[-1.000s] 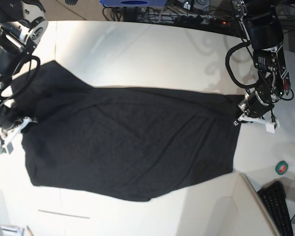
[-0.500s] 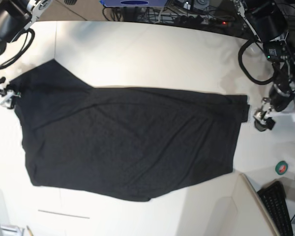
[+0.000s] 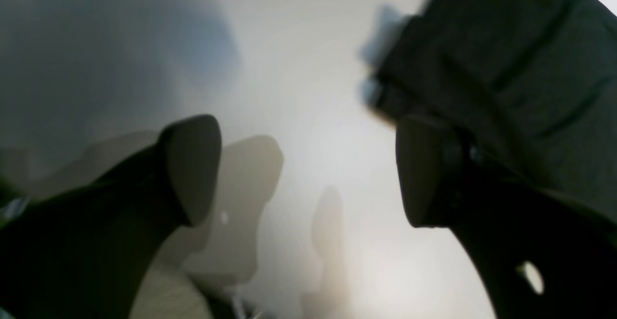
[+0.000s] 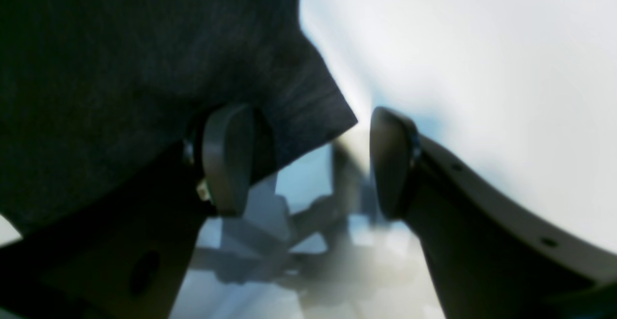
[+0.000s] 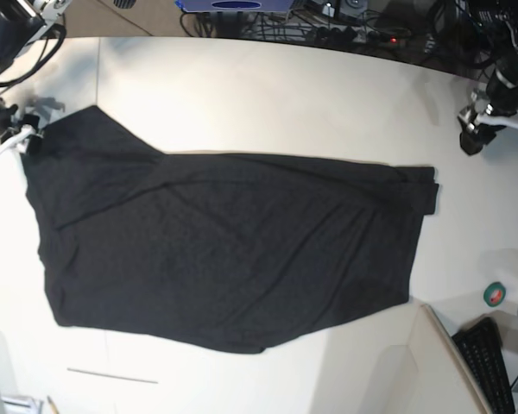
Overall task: Layout the t-shirt on the table in an organized manner, then fold the t-shirt properly
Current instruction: 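Grasp the shirt's two corners at one edge with both grippers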
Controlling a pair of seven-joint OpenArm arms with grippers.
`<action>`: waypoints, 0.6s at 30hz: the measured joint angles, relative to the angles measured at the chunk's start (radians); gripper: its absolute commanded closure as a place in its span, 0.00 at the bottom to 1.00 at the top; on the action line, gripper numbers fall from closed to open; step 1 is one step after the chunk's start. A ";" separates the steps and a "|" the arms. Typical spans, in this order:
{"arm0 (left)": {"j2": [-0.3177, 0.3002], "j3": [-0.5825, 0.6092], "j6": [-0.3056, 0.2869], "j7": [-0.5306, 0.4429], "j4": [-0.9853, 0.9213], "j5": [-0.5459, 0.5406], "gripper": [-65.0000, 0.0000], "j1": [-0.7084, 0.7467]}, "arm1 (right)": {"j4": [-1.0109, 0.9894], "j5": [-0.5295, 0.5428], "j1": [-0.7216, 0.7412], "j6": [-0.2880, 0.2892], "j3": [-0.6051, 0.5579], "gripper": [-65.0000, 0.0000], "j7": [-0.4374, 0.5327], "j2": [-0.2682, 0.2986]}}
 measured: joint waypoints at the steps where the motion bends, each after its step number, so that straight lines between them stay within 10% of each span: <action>1: 0.001 -0.014 -0.024 0.000 0.000 0.000 0.26 0.009 | -0.012 -0.001 0.006 -0.001 0.000 0.48 0.001 0.005; 6: 0.002 -0.039 -0.056 0.000 0.000 0.000 0.44 0.035 | -0.020 0.003 0.012 -0.002 0.000 1.00 -0.002 0.000; 18: 0.005 -0.034 -0.056 0.003 0.002 -0.001 1.00 0.046 | 0.412 -0.011 0.043 0.004 -0.200 1.00 -0.312 -0.068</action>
